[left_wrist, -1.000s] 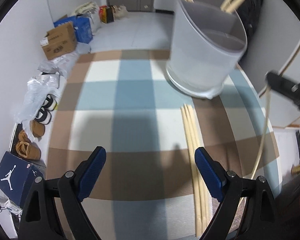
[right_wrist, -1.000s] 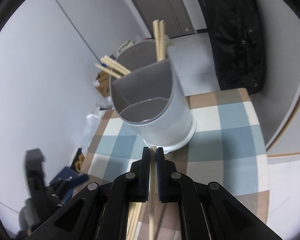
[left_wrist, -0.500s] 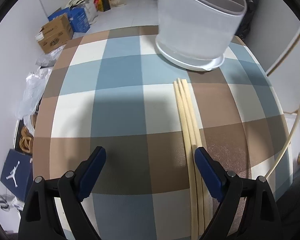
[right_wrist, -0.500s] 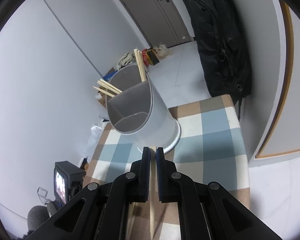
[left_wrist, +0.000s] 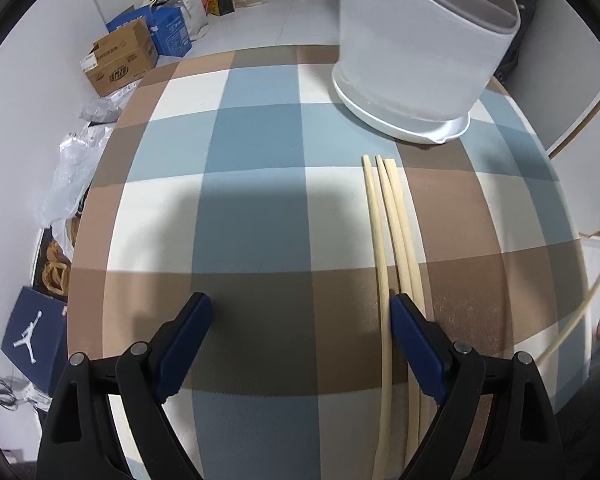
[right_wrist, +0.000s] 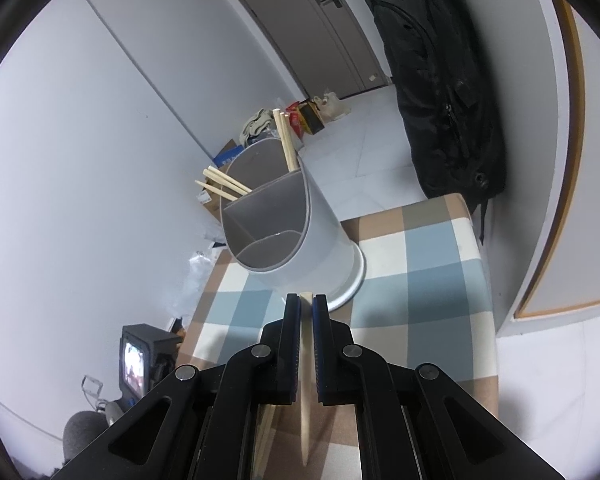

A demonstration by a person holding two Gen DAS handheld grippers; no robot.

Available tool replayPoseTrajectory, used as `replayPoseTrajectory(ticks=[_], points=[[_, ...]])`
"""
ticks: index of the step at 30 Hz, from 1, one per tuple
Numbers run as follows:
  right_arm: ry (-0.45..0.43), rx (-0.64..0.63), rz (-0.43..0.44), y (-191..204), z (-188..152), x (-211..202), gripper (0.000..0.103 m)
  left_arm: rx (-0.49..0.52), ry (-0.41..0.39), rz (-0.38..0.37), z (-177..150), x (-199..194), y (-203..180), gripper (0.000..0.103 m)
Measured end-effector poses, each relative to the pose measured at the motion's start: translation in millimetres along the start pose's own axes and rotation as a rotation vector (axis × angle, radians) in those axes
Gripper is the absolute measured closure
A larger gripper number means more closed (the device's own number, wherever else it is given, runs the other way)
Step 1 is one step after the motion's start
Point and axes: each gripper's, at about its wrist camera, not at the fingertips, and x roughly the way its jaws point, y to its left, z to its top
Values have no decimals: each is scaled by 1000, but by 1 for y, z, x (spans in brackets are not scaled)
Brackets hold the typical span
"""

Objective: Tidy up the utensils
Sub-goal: 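Lift the stick with the right gripper while the left gripper approaches the bundle, then lower the left gripper onto the stick bundle and close on one stick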

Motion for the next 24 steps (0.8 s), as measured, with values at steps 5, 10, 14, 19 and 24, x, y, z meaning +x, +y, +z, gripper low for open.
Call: replayPoseTrajectory(ticks=[5, 10, 14, 19, 24], points=[[10, 12, 7, -2, 1, -1, 98, 42, -15, 11, 14, 6, -1, 16], [14, 3, 10, -2, 2, 0, 98, 47, -36, -31, 28, 12, -4, 23], [19, 3, 11, -5, 4, 2, 98, 69, -56, -57, 36, 12, -7, 43], [29, 7, 13, -8, 7, 5, 98, 108, -57, -93, 38, 9, -14, 86], [31, 17, 15, -10, 10, 8, 98, 77, -55, -153, 39, 10, -10, 101]])
